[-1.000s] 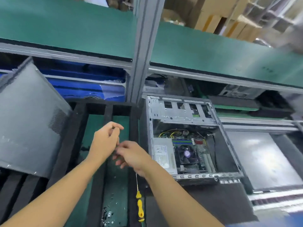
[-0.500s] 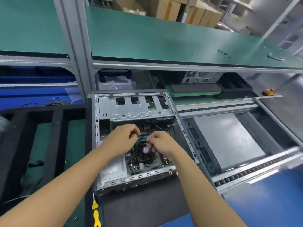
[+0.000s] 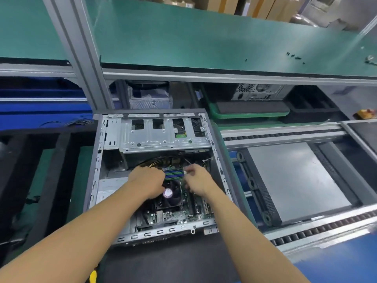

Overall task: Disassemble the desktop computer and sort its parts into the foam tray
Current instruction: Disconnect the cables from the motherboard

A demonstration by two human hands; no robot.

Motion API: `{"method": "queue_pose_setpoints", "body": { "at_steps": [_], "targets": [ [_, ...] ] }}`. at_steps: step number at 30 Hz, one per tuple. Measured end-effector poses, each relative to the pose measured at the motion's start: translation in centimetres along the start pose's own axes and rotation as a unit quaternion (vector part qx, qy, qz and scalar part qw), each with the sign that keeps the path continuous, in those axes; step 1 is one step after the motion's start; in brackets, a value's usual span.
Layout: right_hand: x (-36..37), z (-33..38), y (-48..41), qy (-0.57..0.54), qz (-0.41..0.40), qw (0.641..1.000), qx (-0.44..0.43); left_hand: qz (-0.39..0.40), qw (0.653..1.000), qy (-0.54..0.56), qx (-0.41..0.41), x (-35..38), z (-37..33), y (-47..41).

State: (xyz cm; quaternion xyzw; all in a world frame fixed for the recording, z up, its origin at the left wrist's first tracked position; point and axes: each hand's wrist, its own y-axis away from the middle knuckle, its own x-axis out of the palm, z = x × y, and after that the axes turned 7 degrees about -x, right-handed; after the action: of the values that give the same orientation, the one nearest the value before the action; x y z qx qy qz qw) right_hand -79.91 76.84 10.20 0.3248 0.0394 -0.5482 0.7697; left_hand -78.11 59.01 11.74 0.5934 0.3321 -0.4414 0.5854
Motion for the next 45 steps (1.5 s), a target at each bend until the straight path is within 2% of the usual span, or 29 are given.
{"method": "queue_pose_setpoints", "body": {
  "at_steps": [1, 3, 5, 6, 9, 12, 15, 19, 24, 30, 32, 35, 38, 42, 45],
  "targets": [
    [-0.1, 0.3, -0.1, -0.126, -0.016, 0.992, -0.01, -0.008, 1.0, -0.001, -0.005, 0.2, -0.2, 0.0],
    [-0.6, 0.8, -0.2, -0.354, -0.021, 0.935, -0.02, -0.031, 0.999, 0.009, -0.016, 0.7, -0.3, 0.0],
    [-1.3, 1.2, -0.7, -0.447, -0.037, 0.894, -0.004, -0.041, 0.999, 0.012, -0.031, 1.0, -0.3, -0.2],
    [-1.6, 1.3, -1.2, -0.447, -0.054, 0.893, 0.003, -0.036, 0.998, 0.023, -0.044, 1.0, -0.3, -0.2],
    [-1.4, 1.3, -2.0, -0.371, -0.104, 0.923, -0.005, -0.031, 0.994, 0.069, -0.084, 1.1, -0.6, -0.7],
    [-0.9, 0.5, -2.2, -0.296, -0.127, 0.946, -0.049, -0.076, 0.984, 0.116, -0.11, 1.1, -1.4, -1.6],
    [-0.8, 0.1, -2.2, -0.292, -0.127, 0.946, -0.057, -0.075, 0.985, 0.123, -0.091, 1.0, -1.7, -3.5],
    [-0.8, -0.2, -2.6, -0.305, -0.122, 0.943, -0.057, -0.023, 0.983, 0.128, -0.132, 0.6, -0.6, -5.7],
    [-0.8, -0.4, -3.0, -0.327, -0.128, 0.935, -0.056, -0.043, 0.981, 0.139, -0.13, 1.0, -0.2, -7.2],
    [-0.8, -0.7, -2.8, -0.3, -0.138, 0.943, -0.039, 0.1, 0.963, 0.191, -0.164, 0.5, -0.1, -8.8],
    [-0.6, -0.8, -2.8, -0.251, -0.123, 0.96, -0.01, 0.092, 0.963, 0.191, -0.166, 0.6, 0.0, -9.2],
    [0.2, -1.1, -2.9, -0.11, -0.073, 0.991, 0.004, 0.05, 0.964, 0.187, -0.18, 0.6, -0.2, -9.4],
    [0.8, -1.2, -3.0, -0.011, -0.04, 0.999, 0.017, 0.071, 0.965, 0.179, -0.177, 0.7, -0.3, -9.8],
    [0.7, -0.9, -2.6, 0.014, -0.007, 0.999, 0.039, 0.144, 0.966, 0.136, -0.168, 0.4, 0.8, -10.0],
    [0.6, -0.8, -2.0, -0.012, 0.011, 1.0, 0.023, 0.157, 0.965, 0.111, -0.18, 0.1, 1.5, -10.0]
  ]
}}
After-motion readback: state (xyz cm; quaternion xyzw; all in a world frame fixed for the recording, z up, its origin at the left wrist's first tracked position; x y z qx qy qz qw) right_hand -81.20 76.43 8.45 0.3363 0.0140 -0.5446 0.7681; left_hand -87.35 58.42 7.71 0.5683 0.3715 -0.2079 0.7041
